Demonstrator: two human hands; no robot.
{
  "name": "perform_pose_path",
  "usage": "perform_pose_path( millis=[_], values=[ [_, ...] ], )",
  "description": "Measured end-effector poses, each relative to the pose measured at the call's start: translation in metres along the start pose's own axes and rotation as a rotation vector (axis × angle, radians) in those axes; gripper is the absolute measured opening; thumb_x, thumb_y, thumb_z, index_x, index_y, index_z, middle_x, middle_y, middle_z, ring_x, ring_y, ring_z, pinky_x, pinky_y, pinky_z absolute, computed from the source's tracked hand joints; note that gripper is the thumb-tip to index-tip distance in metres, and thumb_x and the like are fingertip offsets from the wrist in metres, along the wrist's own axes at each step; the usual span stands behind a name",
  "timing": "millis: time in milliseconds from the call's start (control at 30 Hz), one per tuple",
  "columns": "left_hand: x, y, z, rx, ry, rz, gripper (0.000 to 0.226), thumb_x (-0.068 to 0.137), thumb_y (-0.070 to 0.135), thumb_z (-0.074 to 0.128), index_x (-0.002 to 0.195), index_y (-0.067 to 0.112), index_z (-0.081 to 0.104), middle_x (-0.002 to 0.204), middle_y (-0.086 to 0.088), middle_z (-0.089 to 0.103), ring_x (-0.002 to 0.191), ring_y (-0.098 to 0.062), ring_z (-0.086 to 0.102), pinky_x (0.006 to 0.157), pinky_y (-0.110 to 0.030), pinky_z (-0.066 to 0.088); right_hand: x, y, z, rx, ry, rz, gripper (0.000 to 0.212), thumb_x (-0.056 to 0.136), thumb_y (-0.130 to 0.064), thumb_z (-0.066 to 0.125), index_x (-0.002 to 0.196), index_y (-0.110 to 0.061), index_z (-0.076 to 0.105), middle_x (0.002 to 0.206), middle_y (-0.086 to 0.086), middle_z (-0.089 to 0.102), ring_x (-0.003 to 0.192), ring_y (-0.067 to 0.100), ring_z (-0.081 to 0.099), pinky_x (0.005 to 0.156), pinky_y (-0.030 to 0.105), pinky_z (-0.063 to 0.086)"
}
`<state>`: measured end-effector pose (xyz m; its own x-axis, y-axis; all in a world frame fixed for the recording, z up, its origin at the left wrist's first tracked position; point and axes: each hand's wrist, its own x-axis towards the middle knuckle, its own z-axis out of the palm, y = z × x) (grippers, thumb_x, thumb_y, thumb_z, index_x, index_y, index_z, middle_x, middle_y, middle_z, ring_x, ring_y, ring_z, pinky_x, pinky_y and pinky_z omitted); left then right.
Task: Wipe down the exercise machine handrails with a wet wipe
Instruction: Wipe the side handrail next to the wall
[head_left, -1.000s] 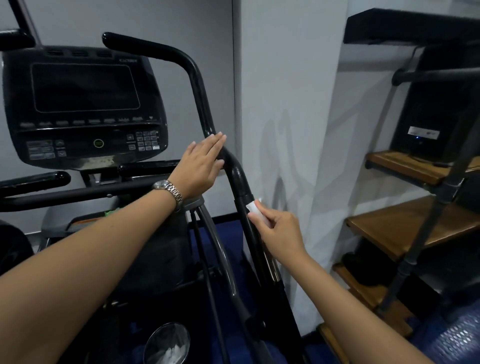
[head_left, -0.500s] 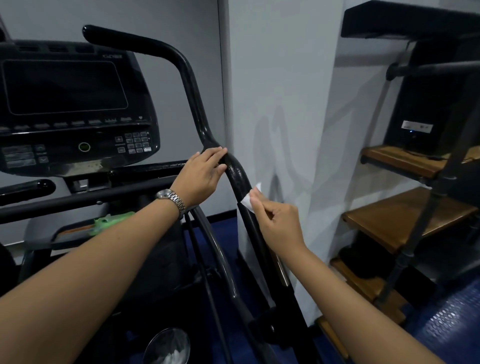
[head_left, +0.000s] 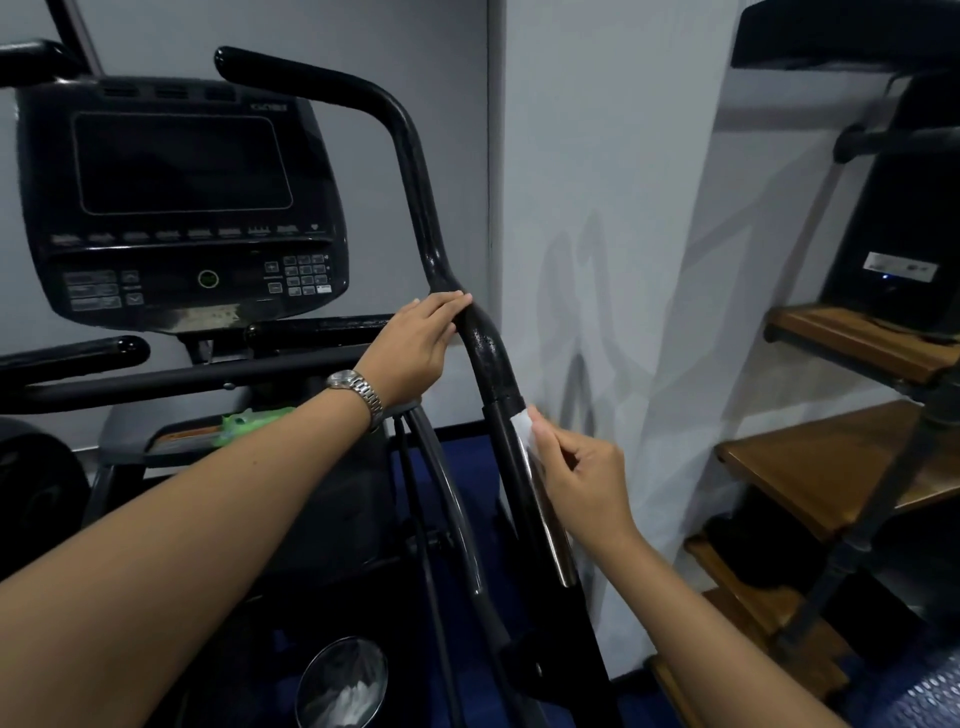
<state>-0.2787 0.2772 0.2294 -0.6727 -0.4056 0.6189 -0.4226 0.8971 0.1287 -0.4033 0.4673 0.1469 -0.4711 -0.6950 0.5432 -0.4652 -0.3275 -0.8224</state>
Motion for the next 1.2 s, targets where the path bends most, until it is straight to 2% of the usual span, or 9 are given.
perform_pose_path(
  millis=[100, 167, 233, 333, 467, 533, 633, 733, 1200],
  values=[
    [-0.001, -0.001, 0.003, -0.006, 0.016, -0.019, 0.048, 0.093, 0.002, 0.041, 0.139, 0.012, 0.042, 0.14, -0.005, 0.047, 0.125, -0.023, 0.046, 0.11, -0.046, 0.033, 0.02, -0.001, 0.007, 0.002, -0.03, 0.04, 0.03, 0.094, -0.047, 0.05, 0.089, -0.031, 0.075, 0.074, 0.006, 0.073, 0.06, 0.034, 0.064, 0.057, 0.05, 0.052],
    [-0.001, 0.0, 0.004, 0.002, 0.012, -0.033, 0.052, 0.09, -0.001, 0.041, 0.14, 0.013, 0.041, 0.141, -0.004, 0.046, 0.125, -0.023, 0.046, 0.11, -0.045, 0.033, 0.026, -0.004, 0.013, 0.019, -0.042, 0.028, 0.031, 0.098, -0.039, 0.047, 0.087, -0.025, 0.074, 0.057, -0.013, 0.063, 0.047, 0.022, 0.052, 0.048, 0.045, 0.047],
    [-0.001, 0.0, 0.003, 0.013, 0.004, -0.037, 0.053, 0.089, -0.003, 0.041, 0.14, 0.013, 0.041, 0.142, -0.003, 0.045, 0.125, -0.022, 0.046, 0.11, -0.045, 0.033, 0.022, 0.0, 0.012, 0.0, -0.055, 0.003, 0.039, 0.098, -0.035, 0.046, 0.104, -0.006, 0.072, 0.072, -0.026, 0.063, 0.049, 0.002, 0.047, 0.045, 0.028, 0.041],
    [-0.001, 0.0, 0.003, 0.022, 0.006, -0.037, 0.054, 0.089, -0.004, 0.04, 0.14, 0.013, 0.041, 0.142, -0.003, 0.044, 0.126, -0.022, 0.046, 0.11, -0.044, 0.034, 0.012, 0.01, 0.002, 0.002, -0.08, -0.036, 0.029, 0.098, -0.024, 0.048, 0.119, -0.015, 0.066, 0.115, -0.006, 0.068, 0.074, -0.012, 0.061, 0.065, 0.008, 0.046],
    [-0.001, 0.001, 0.007, 0.021, 0.021, -0.045, 0.057, 0.087, -0.005, 0.041, 0.141, 0.013, 0.04, 0.143, -0.004, 0.044, 0.124, -0.023, 0.047, 0.106, -0.039, 0.039, 0.03, 0.002, 0.008, -0.047, -0.057, -0.071, 0.034, 0.098, -0.033, 0.046, 0.112, -0.013, 0.071, 0.068, 0.004, 0.07, 0.04, 0.009, 0.038, 0.04, 0.031, 0.031],
    [-0.001, 0.003, 0.007, 0.03, 0.03, -0.042, 0.058, 0.086, -0.006, 0.041, 0.141, 0.013, 0.04, 0.142, -0.004, 0.044, 0.123, -0.024, 0.048, 0.104, -0.037, 0.041, 0.032, -0.001, 0.012, -0.114, -0.045, -0.166, 0.027, 0.098, -0.025, 0.049, 0.118, -0.019, 0.066, 0.114, -0.006, 0.069, 0.053, 0.016, 0.062, 0.048, 0.033, 0.048],
    [0.0, 0.001, 0.004, 0.044, 0.032, -0.03, 0.058, 0.086, -0.006, 0.041, 0.141, 0.012, 0.04, 0.143, -0.004, 0.044, 0.124, -0.023, 0.048, 0.104, -0.034, 0.04, 0.02, 0.008, 0.004, -0.178, -0.133, -0.347, 0.034, 0.097, -0.018, 0.051, 0.131, -0.021, 0.055, 0.133, 0.004, 0.057, 0.096, 0.002, 0.067, 0.081, 0.019, 0.054],
    [0.0, 0.0, 0.005, 0.049, 0.037, -0.02, 0.057, 0.087, -0.006, 0.041, 0.141, 0.011, 0.041, 0.142, -0.004, 0.044, 0.123, -0.023, 0.048, 0.102, -0.029, 0.039, 0.028, 0.01, 0.0, -0.235, -0.129, -0.408, 0.036, 0.096, -0.018, 0.051, 0.131, -0.013, 0.056, 0.132, -0.013, 0.053, 0.107, 0.003, 0.063, 0.088, 0.019, 0.052],
    [0.003, -0.008, 0.004, 0.016, -0.005, 0.005, 0.056, 0.087, -0.005, 0.041, 0.14, 0.011, 0.041, 0.142, -0.004, 0.044, 0.116, -0.024, 0.054, 0.092, -0.036, 0.048, 0.047, -0.008, 0.018, -0.562, -0.279, -0.661, 0.033, 0.093, -0.024, 0.043, 0.091, -0.009, 0.073, 0.121, -0.004, 0.066, 0.131, 0.016, 0.044, 0.075, 0.039, 0.058]
  ],
)
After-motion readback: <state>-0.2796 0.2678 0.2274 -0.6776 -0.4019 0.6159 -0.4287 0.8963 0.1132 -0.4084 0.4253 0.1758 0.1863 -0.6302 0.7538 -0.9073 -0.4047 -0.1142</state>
